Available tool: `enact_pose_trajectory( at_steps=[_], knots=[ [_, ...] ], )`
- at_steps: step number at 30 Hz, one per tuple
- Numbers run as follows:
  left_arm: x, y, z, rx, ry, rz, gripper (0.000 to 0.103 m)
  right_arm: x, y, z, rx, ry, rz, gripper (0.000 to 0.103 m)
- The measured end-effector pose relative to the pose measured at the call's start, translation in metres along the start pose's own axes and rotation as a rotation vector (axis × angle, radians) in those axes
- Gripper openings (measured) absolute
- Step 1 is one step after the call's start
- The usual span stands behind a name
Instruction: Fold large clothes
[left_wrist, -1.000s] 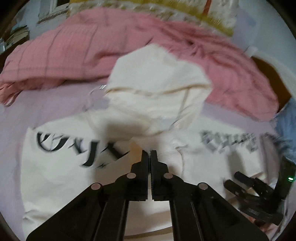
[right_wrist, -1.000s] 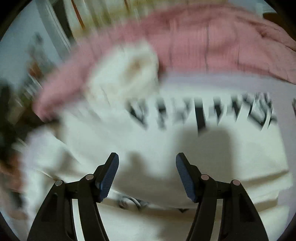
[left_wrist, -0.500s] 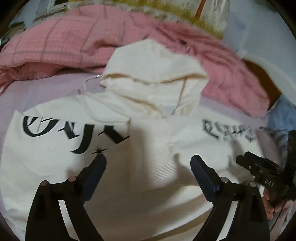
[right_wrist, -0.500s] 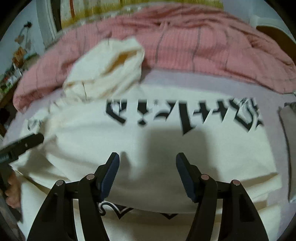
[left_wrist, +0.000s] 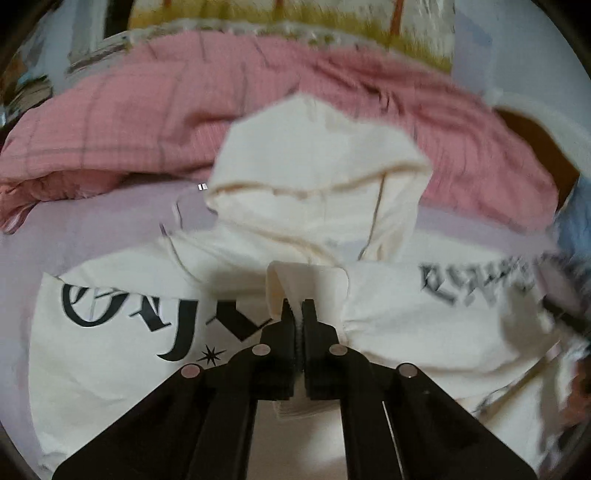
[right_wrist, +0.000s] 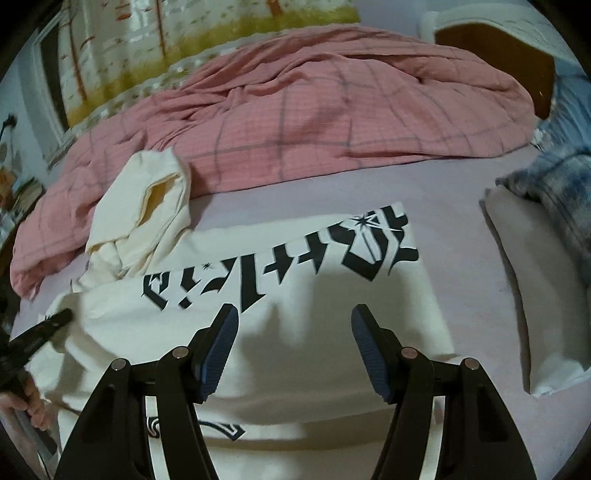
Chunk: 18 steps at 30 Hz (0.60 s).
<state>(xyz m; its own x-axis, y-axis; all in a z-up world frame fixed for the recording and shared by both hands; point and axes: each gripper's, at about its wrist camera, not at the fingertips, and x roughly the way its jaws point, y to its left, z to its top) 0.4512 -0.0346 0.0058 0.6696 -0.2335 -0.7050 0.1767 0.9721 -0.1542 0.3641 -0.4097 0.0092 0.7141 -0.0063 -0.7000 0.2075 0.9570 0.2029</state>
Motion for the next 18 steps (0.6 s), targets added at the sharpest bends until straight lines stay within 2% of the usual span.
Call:
enact_pose_trajectory(
  at_steps=[1, 4, 7, 9, 12, 13, 15, 18],
  knots=[
    [-0.01, 0.0, 0.003, 0.004, -0.021, 0.019, 0.003, 0.004, 0.0, -0.001, 0.007, 0.012, 0.029, 0.066],
    [-0.026, -0.004, 0.01, 0.084, -0.064, 0.142, 0.003, 0.024, 0.009, -0.009, -0.008, 0.096, 0.063, 0.066],
    [-0.027, 0.006, 0.01, 0.075, -0.044, 0.164, 0.003, 0.044, 0.023, -0.019, -0.086, 0.138, -0.055, 0.066],
    [-0.021, 0.011, 0.007, 0.083, -0.021, 0.182, 0.003, 0.047, 0.025, -0.022, -0.111, 0.135, -0.105, 0.066],
    [-0.007, 0.012, 0.002, 0.151, 0.005, 0.322, 0.003, 0.042, 0.018, -0.019, -0.097, 0.125, -0.104, 0.066],
    [-0.006, 0.017, 0.001, 0.142, 0.011, 0.33, 0.003, 0.039, 0.015, -0.017, -0.086, 0.118, -0.089, 0.066],
    [-0.006, 0.023, -0.002, 0.13, 0.016, 0.288, 0.003, 0.036, 0.01, -0.013, -0.078, 0.113, -0.068, 0.066],
    [0.002, 0.029, -0.012, 0.166, 0.032, 0.299, 0.003, 0.042, 0.003, -0.012, -0.056, 0.149, -0.061, 0.066]
  ],
)
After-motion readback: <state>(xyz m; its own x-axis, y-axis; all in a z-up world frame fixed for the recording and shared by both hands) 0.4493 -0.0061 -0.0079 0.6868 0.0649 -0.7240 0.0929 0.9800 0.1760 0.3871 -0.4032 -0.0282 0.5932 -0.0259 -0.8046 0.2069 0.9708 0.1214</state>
